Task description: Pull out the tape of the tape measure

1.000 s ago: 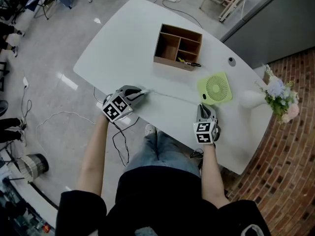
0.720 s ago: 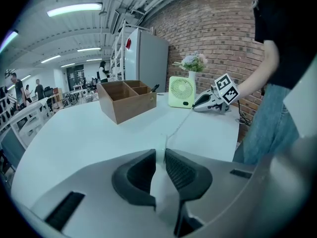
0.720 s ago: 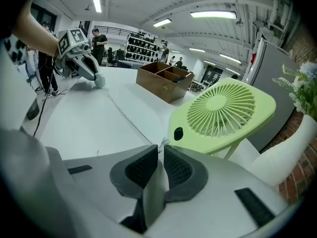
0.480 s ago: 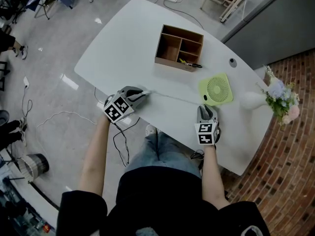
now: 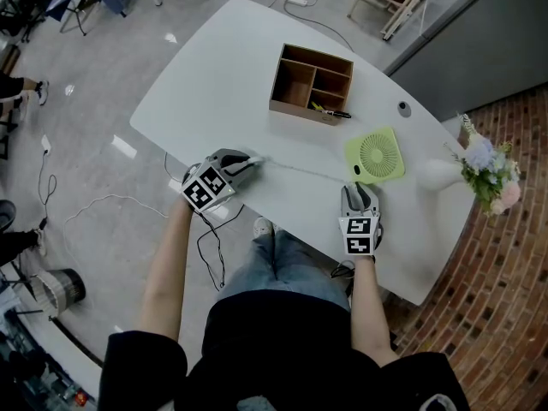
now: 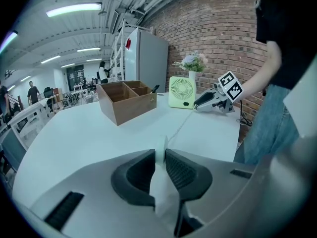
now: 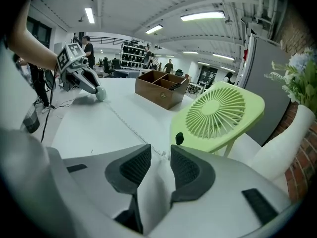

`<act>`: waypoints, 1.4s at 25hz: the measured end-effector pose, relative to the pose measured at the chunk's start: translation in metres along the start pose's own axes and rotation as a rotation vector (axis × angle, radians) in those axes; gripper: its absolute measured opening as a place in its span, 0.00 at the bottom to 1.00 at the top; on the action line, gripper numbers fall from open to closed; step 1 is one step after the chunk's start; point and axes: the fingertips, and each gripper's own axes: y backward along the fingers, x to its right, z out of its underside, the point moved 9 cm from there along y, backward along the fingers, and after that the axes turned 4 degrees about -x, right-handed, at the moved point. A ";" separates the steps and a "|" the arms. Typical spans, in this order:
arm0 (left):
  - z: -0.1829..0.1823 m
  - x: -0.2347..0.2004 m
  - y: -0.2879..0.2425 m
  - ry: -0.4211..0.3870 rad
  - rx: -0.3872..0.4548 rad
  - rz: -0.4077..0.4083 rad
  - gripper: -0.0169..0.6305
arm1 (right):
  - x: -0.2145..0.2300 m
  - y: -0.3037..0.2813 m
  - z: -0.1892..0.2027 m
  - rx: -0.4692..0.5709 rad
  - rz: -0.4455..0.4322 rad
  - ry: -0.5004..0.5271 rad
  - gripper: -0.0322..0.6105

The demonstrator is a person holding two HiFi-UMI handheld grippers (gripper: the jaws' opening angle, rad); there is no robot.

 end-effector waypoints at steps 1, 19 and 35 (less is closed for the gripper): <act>-0.001 0.000 0.000 0.001 0.002 -0.001 0.14 | 0.000 0.000 0.000 0.000 -0.002 0.000 0.21; -0.004 0.002 0.001 0.008 0.005 0.010 0.22 | -0.003 0.001 -0.005 0.022 -0.021 -0.001 0.23; -0.056 -0.012 0.075 0.217 0.340 -0.311 0.09 | 0.021 0.036 -0.075 0.313 -0.011 -0.104 0.14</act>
